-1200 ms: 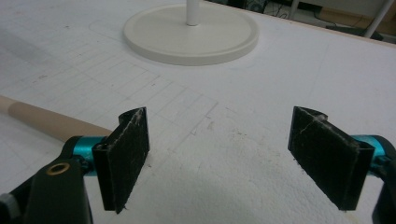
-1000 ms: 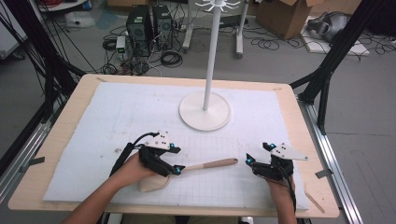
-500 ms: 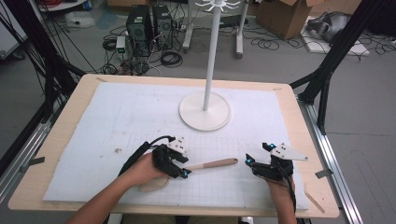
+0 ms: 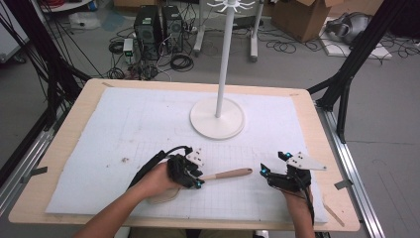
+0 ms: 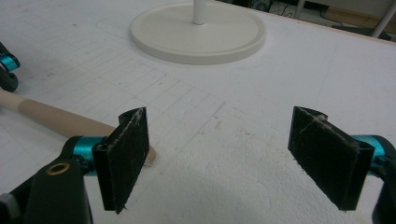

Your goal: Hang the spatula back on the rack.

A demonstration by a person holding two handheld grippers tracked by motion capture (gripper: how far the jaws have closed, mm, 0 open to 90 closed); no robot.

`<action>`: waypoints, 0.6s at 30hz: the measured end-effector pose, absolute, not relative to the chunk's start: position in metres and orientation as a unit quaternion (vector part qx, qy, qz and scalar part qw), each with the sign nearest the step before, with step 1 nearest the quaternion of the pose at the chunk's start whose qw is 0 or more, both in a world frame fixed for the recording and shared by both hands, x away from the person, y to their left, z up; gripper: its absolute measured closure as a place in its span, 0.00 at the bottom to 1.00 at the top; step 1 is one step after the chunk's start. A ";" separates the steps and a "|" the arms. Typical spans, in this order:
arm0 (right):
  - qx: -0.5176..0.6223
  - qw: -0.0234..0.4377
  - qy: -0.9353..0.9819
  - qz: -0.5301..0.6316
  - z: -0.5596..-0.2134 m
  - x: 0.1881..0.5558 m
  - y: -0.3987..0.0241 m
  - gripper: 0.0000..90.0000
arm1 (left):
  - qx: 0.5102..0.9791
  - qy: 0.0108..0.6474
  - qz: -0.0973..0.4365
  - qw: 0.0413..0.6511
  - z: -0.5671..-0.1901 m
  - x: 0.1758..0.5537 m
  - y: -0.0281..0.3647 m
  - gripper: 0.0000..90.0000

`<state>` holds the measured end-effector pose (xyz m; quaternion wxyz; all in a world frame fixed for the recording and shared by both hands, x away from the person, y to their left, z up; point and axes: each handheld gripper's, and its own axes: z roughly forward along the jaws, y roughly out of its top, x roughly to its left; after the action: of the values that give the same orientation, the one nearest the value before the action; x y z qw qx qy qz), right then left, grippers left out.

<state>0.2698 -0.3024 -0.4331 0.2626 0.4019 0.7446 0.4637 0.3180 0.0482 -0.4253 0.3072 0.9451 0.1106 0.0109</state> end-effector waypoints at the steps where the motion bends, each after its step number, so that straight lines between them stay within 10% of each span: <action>1: 0.400 0.263 0.744 0.465 -0.433 0.270 -0.302 0.22 | 0.944 0.110 0.012 0.310 -0.426 0.318 0.048 0.77; 18: 0.398 0.275 0.738 0.471 -0.429 0.269 -0.297 0.23 | 0.934 0.138 0.043 0.328 -0.412 0.320 0.057 0.87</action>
<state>0.2688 -0.2972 -0.4288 0.2752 0.3977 0.7375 0.4714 0.3196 0.0567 -0.4118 0.3283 0.9335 0.1375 0.0431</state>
